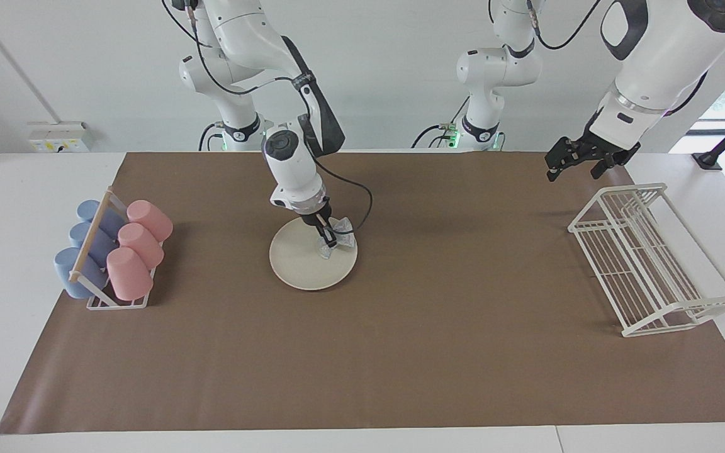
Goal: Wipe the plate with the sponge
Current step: 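Wipe the plate surface with the scrubber in the right gripper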
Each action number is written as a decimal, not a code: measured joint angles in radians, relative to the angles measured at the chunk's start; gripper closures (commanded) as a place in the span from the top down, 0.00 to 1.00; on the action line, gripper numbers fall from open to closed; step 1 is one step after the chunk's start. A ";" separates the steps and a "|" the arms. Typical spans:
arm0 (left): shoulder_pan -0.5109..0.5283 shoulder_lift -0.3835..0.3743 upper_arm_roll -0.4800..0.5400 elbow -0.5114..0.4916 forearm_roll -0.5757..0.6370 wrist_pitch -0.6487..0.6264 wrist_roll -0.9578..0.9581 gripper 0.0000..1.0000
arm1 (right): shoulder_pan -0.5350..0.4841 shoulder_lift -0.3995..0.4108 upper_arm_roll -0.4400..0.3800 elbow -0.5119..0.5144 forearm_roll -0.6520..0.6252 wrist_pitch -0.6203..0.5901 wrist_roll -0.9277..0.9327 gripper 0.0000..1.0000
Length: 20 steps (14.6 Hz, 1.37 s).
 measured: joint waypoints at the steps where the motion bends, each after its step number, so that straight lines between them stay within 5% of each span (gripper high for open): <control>1: 0.000 0.000 0.000 0.000 0.000 0.000 0.000 1.00 | 0.006 0.003 0.000 0.000 0.012 0.006 0.002 0.00; 12: 0.000 0.000 0.000 0.000 0.000 0.001 -0.001 1.00 | -0.138 0.003 -0.006 0.000 0.016 0.009 -0.393 0.00; 20: 0.000 0.000 0.000 0.000 0.000 0.001 -0.001 1.00 | -0.180 0.005 -0.008 0.000 0.016 0.010 -0.514 0.00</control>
